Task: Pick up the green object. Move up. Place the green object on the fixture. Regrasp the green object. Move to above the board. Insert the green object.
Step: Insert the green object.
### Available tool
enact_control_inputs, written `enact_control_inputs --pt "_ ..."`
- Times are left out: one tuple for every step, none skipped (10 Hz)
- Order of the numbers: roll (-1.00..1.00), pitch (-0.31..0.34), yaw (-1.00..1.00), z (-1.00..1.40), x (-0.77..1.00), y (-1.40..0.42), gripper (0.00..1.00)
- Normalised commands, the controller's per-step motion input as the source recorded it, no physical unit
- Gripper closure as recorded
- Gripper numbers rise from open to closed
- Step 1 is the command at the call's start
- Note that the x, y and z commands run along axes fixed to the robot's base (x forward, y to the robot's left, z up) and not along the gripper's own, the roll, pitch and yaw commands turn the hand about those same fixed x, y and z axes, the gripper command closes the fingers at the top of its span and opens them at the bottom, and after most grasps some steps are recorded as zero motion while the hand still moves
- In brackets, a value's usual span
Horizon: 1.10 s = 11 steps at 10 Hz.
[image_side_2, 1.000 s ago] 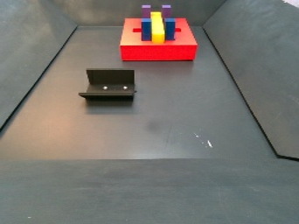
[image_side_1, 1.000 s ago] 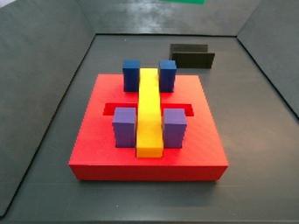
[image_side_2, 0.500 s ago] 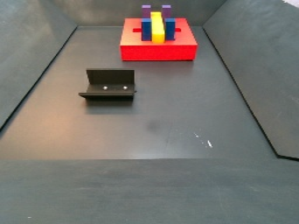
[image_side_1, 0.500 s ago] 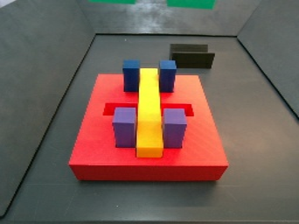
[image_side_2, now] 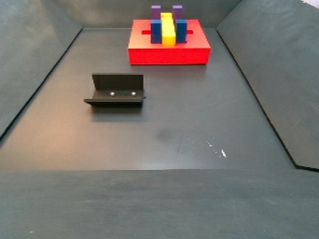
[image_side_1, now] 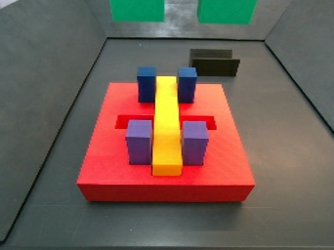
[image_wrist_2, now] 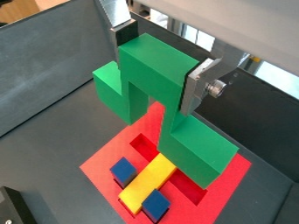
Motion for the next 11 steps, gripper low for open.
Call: enact_control_inputs --pt "-0.21 -0.176 0.11 -0.40 -0.07 0.00 1.00" --pt "-0.18 -0.217 0.12 -0.52 -0.06 0.00 1.00" --pt "-0.14 -0.209 0.12 -0.57 0.00 0.00 1.00" --pt "-0.14 -0.194 0.10 -0.54 0.00 0.00 1.00" --pt "-0.18 -0.164 0.07 -0.43 -0.08 0.00 1.00" --pt "-0.17 -0.124 0.07 -0.39 -0.12 0.00 1.00" --pt "-0.17 -0.096 0.05 -0.38 -0.19 0.00 1.00" --pt "-0.20 -0.093 0.04 -0.31 -0.23 0.00 1.00" --pt "-0.19 -0.077 0.03 -0.30 -0.24 0.00 1.00" --pt "-0.20 -0.081 0.03 -0.32 -0.21 -0.02 1.00" --pt "-0.19 -0.076 0.04 -0.31 -0.12 -0.03 1.00"
